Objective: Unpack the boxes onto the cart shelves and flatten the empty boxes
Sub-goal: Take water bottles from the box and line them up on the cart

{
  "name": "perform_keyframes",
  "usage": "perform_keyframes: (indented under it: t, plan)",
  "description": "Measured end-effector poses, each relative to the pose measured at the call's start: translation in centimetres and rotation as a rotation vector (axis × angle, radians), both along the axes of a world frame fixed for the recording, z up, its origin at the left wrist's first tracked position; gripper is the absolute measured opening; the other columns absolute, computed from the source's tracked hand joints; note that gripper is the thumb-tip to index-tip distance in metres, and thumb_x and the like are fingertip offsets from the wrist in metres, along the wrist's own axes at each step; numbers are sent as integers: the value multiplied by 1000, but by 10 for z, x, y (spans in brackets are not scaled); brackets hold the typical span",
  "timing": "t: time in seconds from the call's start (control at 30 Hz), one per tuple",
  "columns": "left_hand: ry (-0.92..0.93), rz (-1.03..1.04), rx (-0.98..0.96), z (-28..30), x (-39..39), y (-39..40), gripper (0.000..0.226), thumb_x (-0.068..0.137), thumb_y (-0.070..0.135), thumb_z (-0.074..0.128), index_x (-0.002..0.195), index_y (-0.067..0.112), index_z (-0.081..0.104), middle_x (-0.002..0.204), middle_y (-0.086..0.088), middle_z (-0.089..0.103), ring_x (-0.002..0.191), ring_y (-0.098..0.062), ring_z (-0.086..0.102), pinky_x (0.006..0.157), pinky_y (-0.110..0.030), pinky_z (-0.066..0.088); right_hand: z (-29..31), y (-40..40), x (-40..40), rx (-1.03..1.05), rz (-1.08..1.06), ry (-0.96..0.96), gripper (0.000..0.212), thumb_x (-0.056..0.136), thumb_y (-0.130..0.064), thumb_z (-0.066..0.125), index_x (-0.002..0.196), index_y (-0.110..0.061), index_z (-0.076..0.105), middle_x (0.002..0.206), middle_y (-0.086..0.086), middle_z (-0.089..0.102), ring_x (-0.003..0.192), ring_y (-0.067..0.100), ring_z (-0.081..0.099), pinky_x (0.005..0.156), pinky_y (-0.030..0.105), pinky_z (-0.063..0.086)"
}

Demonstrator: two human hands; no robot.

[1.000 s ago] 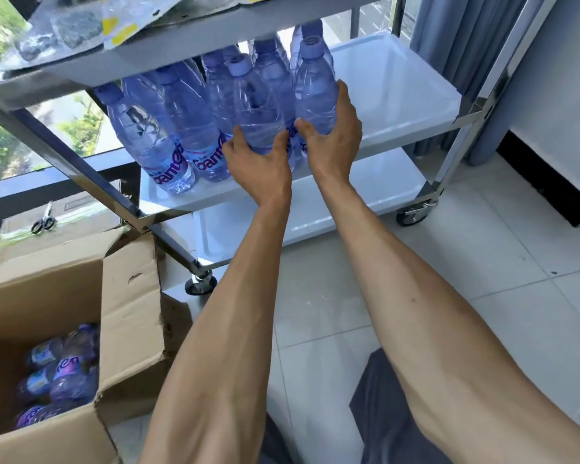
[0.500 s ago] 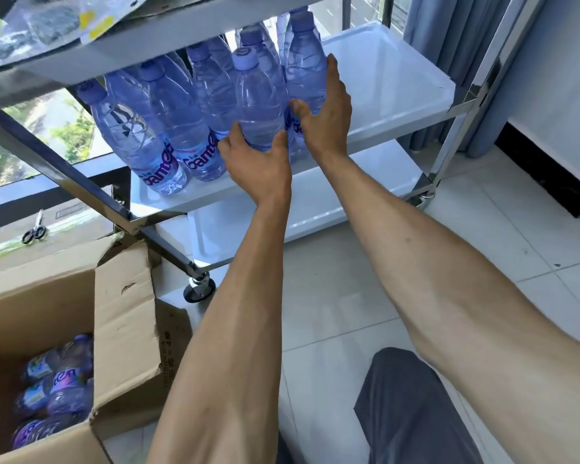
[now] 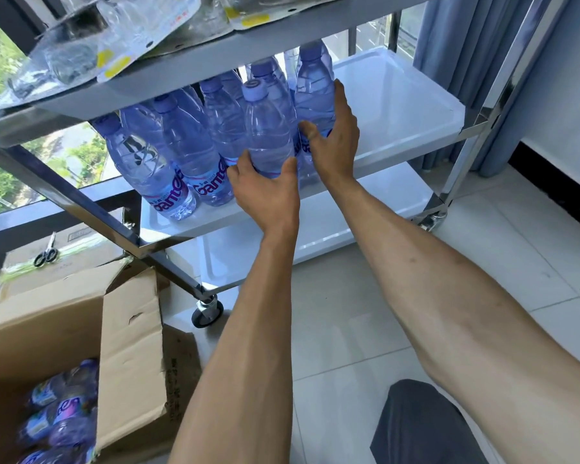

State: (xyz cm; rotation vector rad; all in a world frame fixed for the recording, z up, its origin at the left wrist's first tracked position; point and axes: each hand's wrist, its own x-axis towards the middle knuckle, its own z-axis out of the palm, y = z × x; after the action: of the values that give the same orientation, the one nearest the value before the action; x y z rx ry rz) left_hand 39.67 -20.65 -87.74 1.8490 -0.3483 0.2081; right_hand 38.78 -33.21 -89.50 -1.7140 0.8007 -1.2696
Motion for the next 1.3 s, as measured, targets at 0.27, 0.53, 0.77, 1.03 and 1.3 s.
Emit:
perform_keyframes:
  t: [0.27, 0.53, 0.77, 1.03, 1.3]
  plan:
    - [-2, 13, 3, -4, 1, -2, 63, 69, 33, 85, 123, 10, 62, 115, -7, 58, 106, -25, 59, 96, -37, 47, -14, -4, 0, -22, -17, 53, 80, 79, -33, 78, 146, -10, 40, 135, 6, 55, 126, 22, 47, 104, 25, 40]
    - [-22, 18, 16, -7, 2, -2, 67, 70, 36, 84, 127, 9, 60, 117, -7, 56, 109, -24, 57, 98, -36, 46, -22, -2, -2, 67, 19, 162, 90, 82, -25, 77, 153, -12, 24, 143, 7, 52, 128, 27, 52, 107, 38, 43]
    - [-27, 20, 32, -4, -1, 0, 69, 71, 34, 84, 129, 9, 57, 119, -7, 56, 110, -25, 57, 95, -32, 42, -20, 7, -4, 177, -33, 295, 97, 83, -22, 75, 155, -9, 11, 147, 11, 45, 134, 28, 44, 106, 35, 38]
    - [-18, -9, 7, -5, -4, -1, 72, 77, 29, 83, 137, 5, 51, 128, -12, 52, 118, -27, 52, 99, -31, 39, -25, 15, -21, 34, -106, 507, 42, 87, -5, 61, 128, -5, 51, 126, 13, 59, 117, 31, 51, 93, 35, 43]
    - [-4, 1, -11, -4, -4, -12, 72, 76, 26, 84, 135, 2, 50, 127, -14, 50, 120, -31, 51, 103, -40, 41, -25, 11, -21, 39, -98, 498, 40, 88, -13, 66, 126, -6, 53, 122, 11, 62, 112, 31, 55, 92, 38, 48]
